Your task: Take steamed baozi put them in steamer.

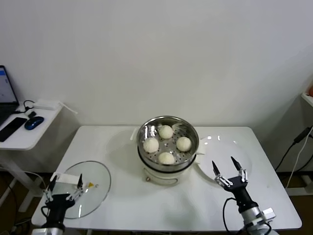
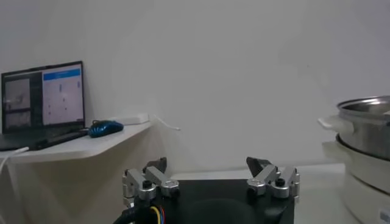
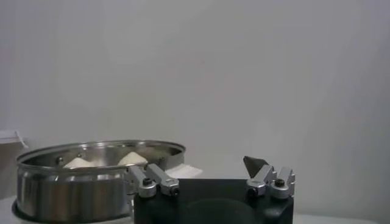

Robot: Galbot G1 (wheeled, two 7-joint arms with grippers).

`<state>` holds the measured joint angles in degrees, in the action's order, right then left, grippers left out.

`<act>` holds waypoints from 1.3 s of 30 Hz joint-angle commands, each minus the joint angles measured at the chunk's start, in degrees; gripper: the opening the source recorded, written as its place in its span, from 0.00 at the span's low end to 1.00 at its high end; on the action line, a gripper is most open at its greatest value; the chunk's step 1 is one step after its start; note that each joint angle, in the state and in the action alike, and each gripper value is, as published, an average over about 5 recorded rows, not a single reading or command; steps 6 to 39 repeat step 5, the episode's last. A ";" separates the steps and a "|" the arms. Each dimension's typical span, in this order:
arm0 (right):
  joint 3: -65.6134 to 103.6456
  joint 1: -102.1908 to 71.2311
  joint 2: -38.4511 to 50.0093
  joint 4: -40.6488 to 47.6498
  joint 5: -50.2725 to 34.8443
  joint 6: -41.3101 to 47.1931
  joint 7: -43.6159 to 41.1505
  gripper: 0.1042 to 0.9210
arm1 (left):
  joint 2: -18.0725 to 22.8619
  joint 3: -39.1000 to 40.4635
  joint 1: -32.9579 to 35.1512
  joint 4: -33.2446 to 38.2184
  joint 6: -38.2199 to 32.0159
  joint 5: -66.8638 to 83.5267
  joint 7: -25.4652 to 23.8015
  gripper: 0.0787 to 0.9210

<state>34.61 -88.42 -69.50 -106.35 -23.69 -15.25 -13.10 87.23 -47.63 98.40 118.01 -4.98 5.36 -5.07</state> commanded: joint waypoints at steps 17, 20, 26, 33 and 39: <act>0.49 -2.61 -2.28 -0.64 -0.08 -0.83 -0.59 0.88 | -0.07 -0.46 0.75 0.15 -0.18 0.93 -1.25 0.88; 0.49 -2.61 -2.28 -0.64 -0.08 -0.83 -0.59 0.88 | -0.07 -0.46 0.75 0.15 -0.18 0.93 -1.25 0.88; 0.49 -2.61 -2.28 -0.64 -0.08 -0.83 -0.59 0.88 | -0.07 -0.46 0.75 0.15 -0.18 0.93 -1.25 0.88; 0.49 -2.61 -2.28 -0.64 -0.08 -0.83 -0.59 0.88 | -0.07 -0.46 0.75 0.15 -0.18 0.93 -1.25 0.88; 0.49 -2.61 -2.28 -0.64 -0.08 -0.83 -0.59 0.88 | -0.07 -0.46 0.75 0.15 -0.18 0.93 -1.25 0.88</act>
